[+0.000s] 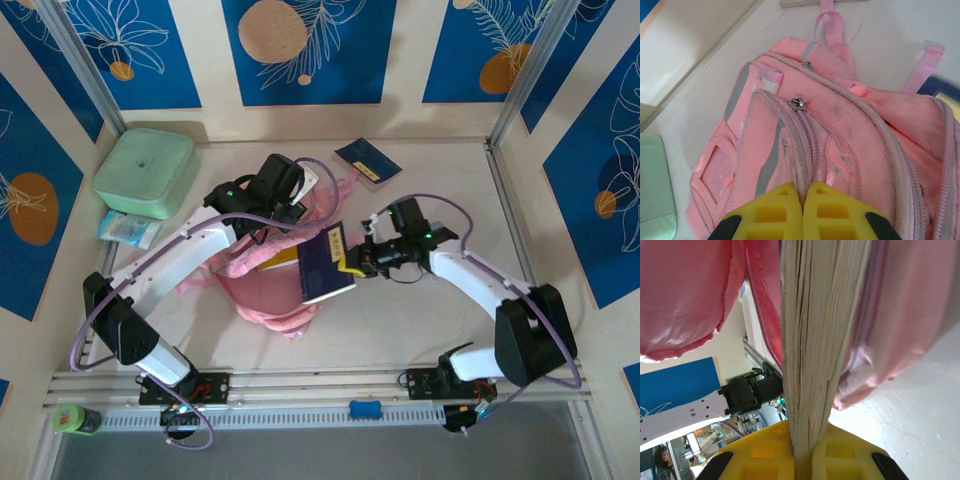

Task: Pack books, pencil case, and school supplies into a backpack

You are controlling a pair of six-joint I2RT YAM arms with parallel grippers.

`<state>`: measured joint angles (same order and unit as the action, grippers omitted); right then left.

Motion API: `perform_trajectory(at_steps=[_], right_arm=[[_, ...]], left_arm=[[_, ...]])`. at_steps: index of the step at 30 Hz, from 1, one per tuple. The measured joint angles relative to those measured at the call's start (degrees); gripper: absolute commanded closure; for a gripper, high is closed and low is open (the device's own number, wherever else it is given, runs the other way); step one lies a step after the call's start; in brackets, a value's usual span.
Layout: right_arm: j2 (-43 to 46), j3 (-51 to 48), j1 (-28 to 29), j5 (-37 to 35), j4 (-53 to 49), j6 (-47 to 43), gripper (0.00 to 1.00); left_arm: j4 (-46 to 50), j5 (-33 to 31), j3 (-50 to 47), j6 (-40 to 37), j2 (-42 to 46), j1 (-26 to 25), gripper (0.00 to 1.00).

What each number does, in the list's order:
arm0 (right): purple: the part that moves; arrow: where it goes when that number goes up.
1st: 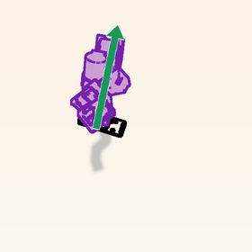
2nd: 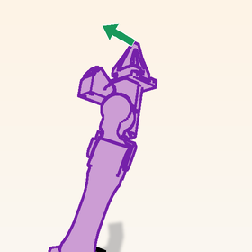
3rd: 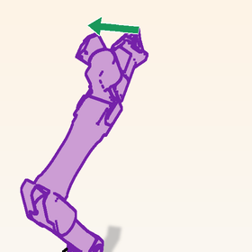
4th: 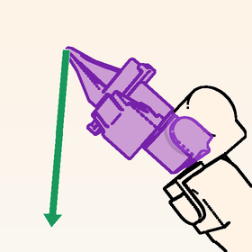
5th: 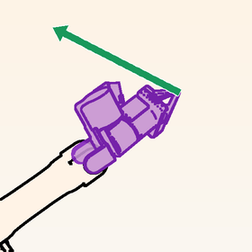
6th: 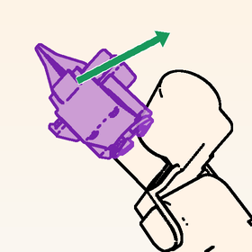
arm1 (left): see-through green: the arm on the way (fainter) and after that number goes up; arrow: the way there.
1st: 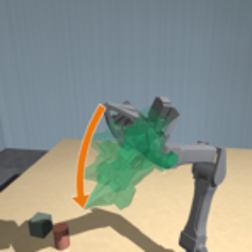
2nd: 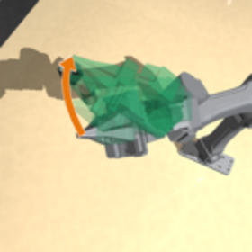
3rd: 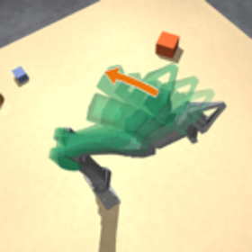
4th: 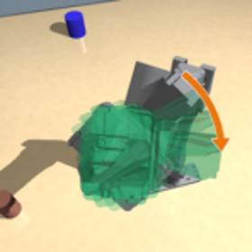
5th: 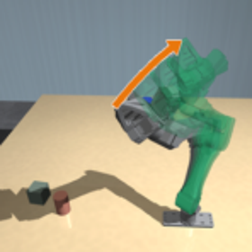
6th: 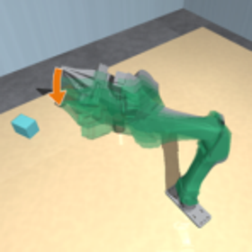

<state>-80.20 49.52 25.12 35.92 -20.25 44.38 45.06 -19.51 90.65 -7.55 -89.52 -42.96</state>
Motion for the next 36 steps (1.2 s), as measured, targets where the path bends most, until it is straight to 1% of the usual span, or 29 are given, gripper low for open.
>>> perform_trajectory(at_steps=[3, 6, 9, 13, 15, 17, 21, 23, 27, 28, 31, 33, 36], right_arm=[[-6.8, 2.3, 4.2, -2.2, 6.4, 2.8, 1.00], [-12.6, 4.4, 6.8, -4.8, 12.4, 5.4, 1.00], [-17.2, 6.1, 7.6, -6.9, 17.3, 7.0, 0.89], [-22.0, 8.7, 7.5, -8.9, 20.2, 8.0, 0.65], [-22.0, 8.7, 7.3, -9.7, 20.2, 7.5, 0.58], [-21.0, 8.4, 7.2, -10.7, 19.7, 6.8, 0.56], [-15.5, 6.9, 7.6, -14.7, 13.9, 5.1, 0.60], [-12.2, 5.9, 8.2, -17.2, 11.1, 4.5, 0.66], [-8.2, 3.2, 12.2, -21.2, 7.8, 4.9, 0.84], [-8.2, 2.8, 13.6, -22.1, 7.4, 5.4, 0.89], [-10.0, 2.5, 16.9, -24.1, 7.8, 6.9, 0.96], [-12.3, 2.9, 18.3, -25.6, 8.8, 7.9, 0.99], [-16.0, 4.1, 19.1, -28.1, 11.0, 9.8, 1.00]], left_arm=[[0.0, 0.4, 0.0, 0.7, 0.0, 0.1, 1.00], [-0.2, 0.4, 0.0, 1.8, 0.0, 0.4, 1.00], [-0.3, 0.7, 0.0, 3.0, 0.0, 1.1, 1.00], [-1.3, 1.7, -0.7, 3.7, 0.8, 1.7, 1.00], [-1.4, 2.5, -1.2, 4.1, 1.7, 2.2, 1.00], [-1.9, 3.0, -1.8, 4.3, 2.4, 2.5, 1.00], [-2.6, 3.9, -3.1, 4.5, 3.5, 2.8, 1.00], [-2.6, 4.4, -3.3, 4.5, 3.6, 3.0, 1.00], [-2.7, 5.1, -3.4, 4.7, 3.6, 3.0, 1.00], [-2.7, 5.2, -3.4, 4.7, 3.6, 3.0, 1.00], [-2.8, 5.6, -3.5, 5.0, 3.6, 3.1, 1.00], [-2.8, 5.9, -3.5, 5.3, 3.6, 3.1, 1.00], [-2.8, 6.2, -3.5, 5.7, 3.6, 3.1, 1.00]])
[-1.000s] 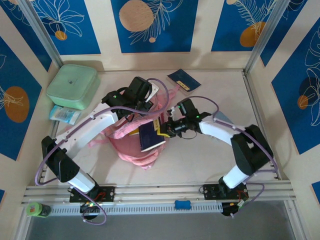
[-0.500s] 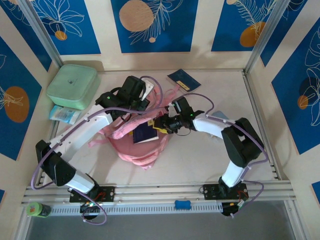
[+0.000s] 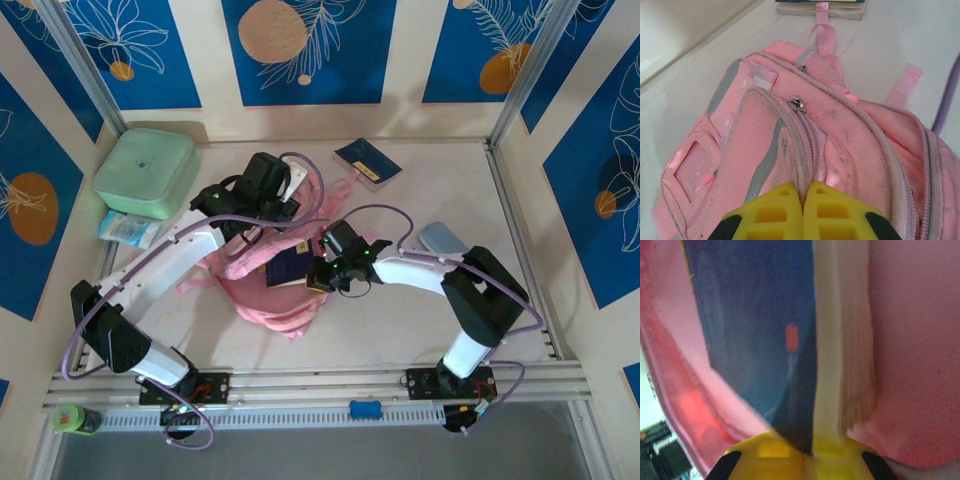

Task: Pack books, pencil case, and school supplies into a backpack

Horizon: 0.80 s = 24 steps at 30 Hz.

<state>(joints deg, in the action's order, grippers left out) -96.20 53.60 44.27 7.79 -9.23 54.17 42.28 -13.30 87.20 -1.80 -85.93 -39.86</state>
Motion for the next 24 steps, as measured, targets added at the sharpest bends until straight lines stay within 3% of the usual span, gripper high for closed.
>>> perform_trajectory(at_steps=[12, 15, 18, 24], right_arm=[[-9.0, 4.6, 1.2, -10.9, 15.6, 5.5, 1.00], [-8.8, 4.8, 1.6, -11.8, 16.6, 4.8, 0.94], [-6.0, 3.1, 3.1, -12.5, 16.7, 2.7, 0.86], [11.0, -5.0, 4.7, -14.1, 11.5, -1.3, 0.72]], left_arm=[[-1.0, 0.2, -0.4, 0.0, 0.0, 0.3, 1.00], [-1.4, 0.2, -1.0, 0.0, 0.4, 0.4, 1.00], [-2.3, 0.2, -1.8, 0.0, 1.0, 0.5, 1.00], [-3.1, 1.2, -4.6, 0.3, 2.5, 0.9, 1.00]])
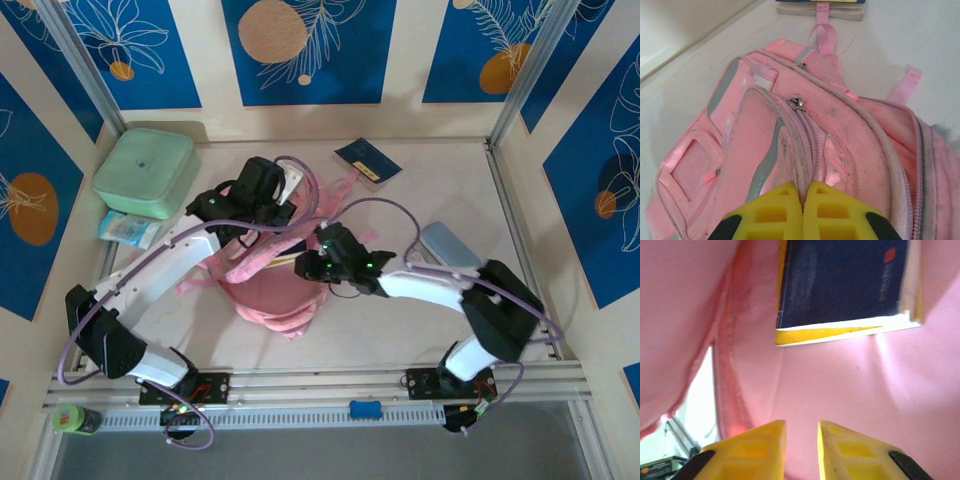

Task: Pack books, pencil case, and school supplies into a backpack

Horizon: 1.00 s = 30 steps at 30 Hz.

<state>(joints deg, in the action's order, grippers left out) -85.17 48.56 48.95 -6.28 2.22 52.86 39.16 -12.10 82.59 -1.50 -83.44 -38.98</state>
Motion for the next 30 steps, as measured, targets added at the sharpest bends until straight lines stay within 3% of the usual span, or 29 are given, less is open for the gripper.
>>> perform_trajectory(at_steps=[5, 11, 18, 23, 30], right_arm=[[10.4, -0.7, -6.0, -1.8, -9.1, -1.6, 0.63], [14.0, -0.5, -21.6, 0.2, -16.1, -2.2, 0.51], [-2.7, 11.4, -37.0, 6.8, -20.1, -1.4, 0.48], [-16.3, 24.3, -40.2, 8.1, -22.4, 1.0, 0.47], [-31.1, 40.4, -41.7, 8.2, -25.6, 5.3, 0.45]], left_arm=[[-0.9, 1.3, -2.1, 1.0, 1.0, 0.1, 1.00], [-4.0, 4.2, -9.0, 3.6, 3.2, 0.1, 1.00], [-9.7, 10.7, -17.9, 8.0, 3.8, -0.6, 1.00], [-10.4, 13.2, -18.7, 10.7, 3.1, -0.8, 0.70], [-11.7, 15.1, -19.4, 15.3, 4.8, -0.8, 0.53]])
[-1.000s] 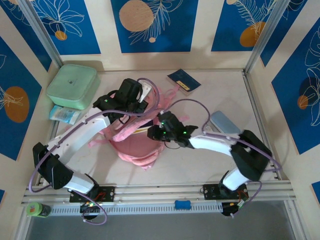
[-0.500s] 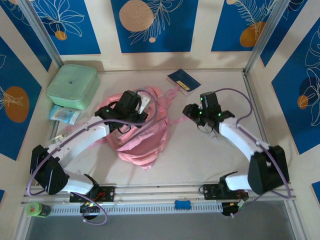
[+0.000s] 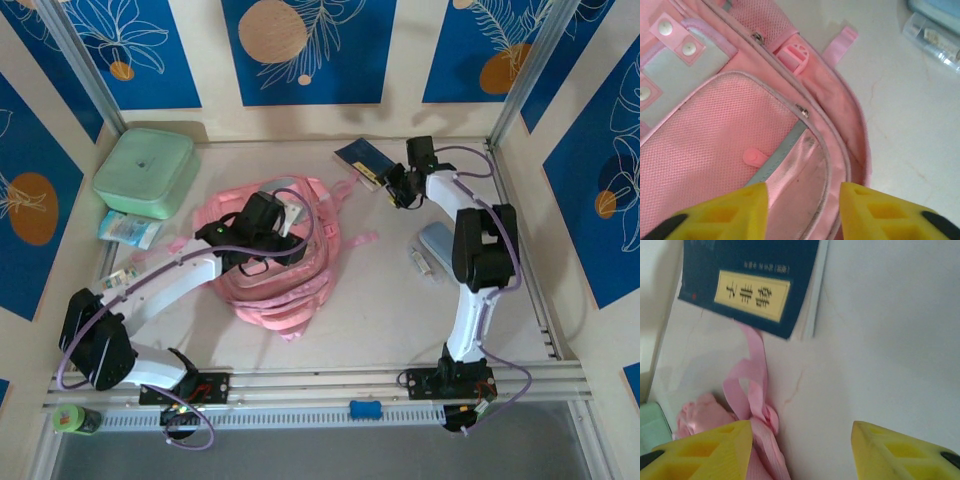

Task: Pack books, pencil case, and school supplies into a backpack

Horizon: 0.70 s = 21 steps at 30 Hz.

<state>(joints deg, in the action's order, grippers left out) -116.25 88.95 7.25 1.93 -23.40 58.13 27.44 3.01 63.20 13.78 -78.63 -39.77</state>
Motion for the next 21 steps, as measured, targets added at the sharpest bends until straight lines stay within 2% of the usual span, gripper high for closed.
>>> perform_trajectory(at_steps=[7, 14, 21], right_arm=[[-8.7, 9.1, 0.0, 0.0, -2.8, 3.5, 0.45], [-13.0, 13.7, 0.2, -0.5, -5.1, 5.8, 0.45], [-16.3, 17.9, 0.3, -0.8, -5.8, 6.6, 0.50]], left_arm=[[-3.1, -0.1, -0.2, 3.1, 2.7, 0.0, 0.51], [-3.1, -0.7, -0.2, 4.4, 2.5, 0.0, 0.49], [-3.1, -1.6, -0.2, 5.3, 2.5, 0.0, 0.46]])
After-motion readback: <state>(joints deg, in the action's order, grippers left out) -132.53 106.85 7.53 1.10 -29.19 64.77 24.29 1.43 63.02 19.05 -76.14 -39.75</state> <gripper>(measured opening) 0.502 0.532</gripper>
